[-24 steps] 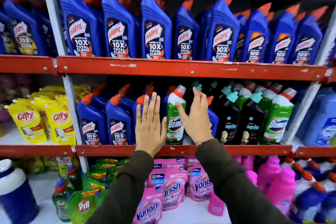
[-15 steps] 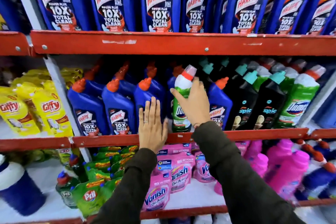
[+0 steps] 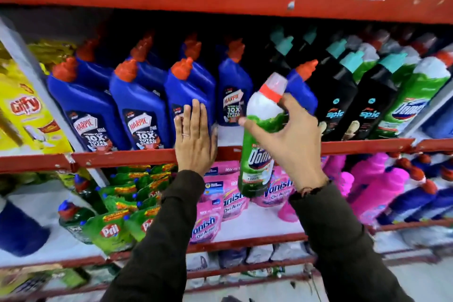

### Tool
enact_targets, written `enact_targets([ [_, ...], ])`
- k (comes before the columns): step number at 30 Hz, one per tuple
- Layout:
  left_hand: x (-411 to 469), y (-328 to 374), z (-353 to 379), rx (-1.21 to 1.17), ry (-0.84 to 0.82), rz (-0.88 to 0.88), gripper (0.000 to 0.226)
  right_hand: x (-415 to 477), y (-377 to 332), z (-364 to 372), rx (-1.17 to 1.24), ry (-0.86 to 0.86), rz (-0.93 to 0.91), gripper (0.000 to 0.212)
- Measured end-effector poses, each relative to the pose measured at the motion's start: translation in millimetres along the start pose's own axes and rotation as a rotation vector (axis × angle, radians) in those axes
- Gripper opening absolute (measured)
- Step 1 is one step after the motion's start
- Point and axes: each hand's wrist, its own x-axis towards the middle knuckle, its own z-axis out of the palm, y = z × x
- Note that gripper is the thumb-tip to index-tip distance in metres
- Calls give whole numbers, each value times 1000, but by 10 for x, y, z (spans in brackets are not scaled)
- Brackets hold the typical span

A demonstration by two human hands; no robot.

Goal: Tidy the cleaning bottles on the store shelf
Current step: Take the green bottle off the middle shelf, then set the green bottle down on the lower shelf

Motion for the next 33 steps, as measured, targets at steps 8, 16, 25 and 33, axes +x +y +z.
enact_targets([
  [8, -29, 16, 9, 25, -8, -19, 56, -1092, 1146, 730, 9, -350, 334, 57],
  [16, -43, 5, 16, 22, -1, -16, 56, -1313, 1513, 974, -18, -355, 408, 64],
  [25, -45, 10, 2, 26, -23, -18, 59, -1373, 1602, 939, 76, -356, 401, 85],
  [33, -52, -1, -5, -11, 5, 26, 75, -994, 1257, 638, 144, -149, 135, 82],
])
